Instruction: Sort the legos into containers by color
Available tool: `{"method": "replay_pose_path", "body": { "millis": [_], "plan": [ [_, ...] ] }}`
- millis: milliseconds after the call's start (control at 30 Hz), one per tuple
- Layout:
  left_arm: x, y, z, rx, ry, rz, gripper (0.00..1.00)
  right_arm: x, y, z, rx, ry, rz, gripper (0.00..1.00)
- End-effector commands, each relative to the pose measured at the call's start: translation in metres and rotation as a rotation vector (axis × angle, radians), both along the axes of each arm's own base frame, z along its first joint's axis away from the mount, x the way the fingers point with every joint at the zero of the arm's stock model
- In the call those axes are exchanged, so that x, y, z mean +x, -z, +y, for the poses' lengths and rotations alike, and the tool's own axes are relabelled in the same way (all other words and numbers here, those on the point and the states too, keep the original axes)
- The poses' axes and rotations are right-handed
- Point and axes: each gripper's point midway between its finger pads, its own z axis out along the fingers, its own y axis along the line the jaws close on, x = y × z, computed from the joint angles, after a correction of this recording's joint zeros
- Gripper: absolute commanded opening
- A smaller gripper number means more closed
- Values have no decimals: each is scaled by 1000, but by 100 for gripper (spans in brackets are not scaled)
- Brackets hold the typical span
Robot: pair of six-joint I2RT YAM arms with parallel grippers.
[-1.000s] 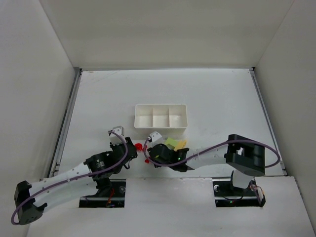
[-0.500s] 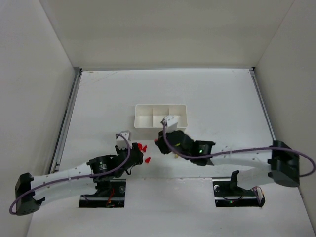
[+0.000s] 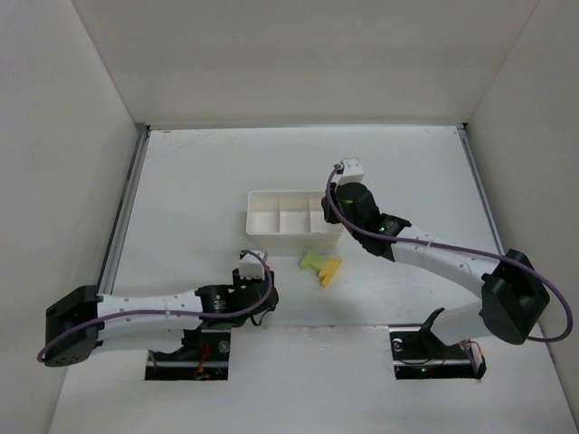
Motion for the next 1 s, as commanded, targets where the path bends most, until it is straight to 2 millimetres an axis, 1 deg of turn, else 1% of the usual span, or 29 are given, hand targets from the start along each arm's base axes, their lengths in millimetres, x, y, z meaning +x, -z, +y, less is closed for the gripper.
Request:
{"method": "replay_pose_path", "body": {
  "millis": [0, 33, 67, 133, 167, 233, 367, 433, 533, 600, 667, 733, 800, 867, 967],
  "plan": [
    [3, -7, -18, -14, 28, -19, 49, 15, -19, 1, 20, 6, -44, 26],
    [3, -4, -19, 0, 33, -16, 49, 15, -18, 2, 19, 1, -42, 29],
    [3, -2, -20, 11, 38, -15, 49, 15, -17, 3, 20, -3, -41, 35],
    [3, 2, -23, 31, 44, -13, 49, 15, -18, 5, 22, -7, -45, 49],
    [3, 3, -25, 38, 49, -13, 49, 14, -19, 5, 25, -9, -49, 55],
    [5, 5, -27, 54, 52, -20, 49, 12, -25, 4, 42, -15, -58, 60],
    [9, 5, -31, 75, 54, -36, 49, 4, -35, 2, 79, -31, -75, 61],
    [11, 6, -32, 82, 55, -40, 46, -1, -35, -2, 90, -31, -81, 61],
    [10, 8, -35, 95, 74, -34, 36, -8, -31, -9, 102, -19, -79, 60],
    [9, 10, -35, 114, 84, -31, 25, -14, -30, -14, 114, -12, -78, 60],
    [9, 7, -38, 112, 85, -28, 16, -18, -29, -22, 131, 5, -79, 60],
    [13, -10, -47, 86, 87, -45, 13, -17, -28, -40, 157, 53, -85, 60],
    [20, -38, -57, 49, 94, -87, 12, -19, -23, -55, 191, 100, -85, 61],
    [31, -75, -67, -8, 91, -152, 11, -22, -16, -70, 225, 147, -83, 61],
    [58, -131, -77, -96, 54, -253, 12, -27, 0, -99, 278, 239, -78, 61]
  ]
}}
